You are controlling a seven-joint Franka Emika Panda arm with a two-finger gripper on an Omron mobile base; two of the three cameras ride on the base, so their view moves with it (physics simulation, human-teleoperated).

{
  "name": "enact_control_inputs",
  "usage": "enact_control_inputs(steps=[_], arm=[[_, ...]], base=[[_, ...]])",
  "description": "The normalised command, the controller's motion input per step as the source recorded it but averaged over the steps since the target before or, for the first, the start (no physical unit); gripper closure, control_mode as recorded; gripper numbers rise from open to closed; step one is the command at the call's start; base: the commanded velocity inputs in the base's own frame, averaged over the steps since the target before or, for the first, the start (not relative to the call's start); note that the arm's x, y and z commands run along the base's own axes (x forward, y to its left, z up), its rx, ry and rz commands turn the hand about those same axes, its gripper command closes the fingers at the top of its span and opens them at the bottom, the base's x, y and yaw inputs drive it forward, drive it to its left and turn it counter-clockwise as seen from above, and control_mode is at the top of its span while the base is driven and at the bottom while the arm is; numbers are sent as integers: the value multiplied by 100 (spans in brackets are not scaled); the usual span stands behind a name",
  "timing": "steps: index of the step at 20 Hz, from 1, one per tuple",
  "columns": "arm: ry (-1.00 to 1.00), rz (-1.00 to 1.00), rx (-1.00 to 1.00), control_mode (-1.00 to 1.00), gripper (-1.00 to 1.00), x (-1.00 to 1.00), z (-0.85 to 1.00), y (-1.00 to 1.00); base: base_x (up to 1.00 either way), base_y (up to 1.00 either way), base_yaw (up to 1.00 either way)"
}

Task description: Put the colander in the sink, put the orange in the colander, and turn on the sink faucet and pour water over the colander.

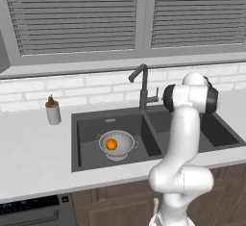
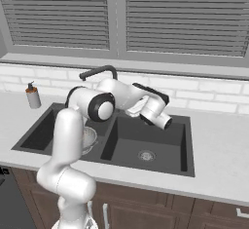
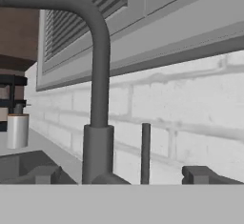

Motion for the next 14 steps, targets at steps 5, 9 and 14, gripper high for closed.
enact_control_inputs(steps=[5, 9, 14], arm=[[0, 1, -2, -100, -100, 27, -10, 0], [0, 0, 0, -100, -100, 32, -4, 3], [0, 0, -1, -100, -100, 20, -1, 27]], base=[[0, 0, 0], [0, 0, 0], [0, 0, 0]])
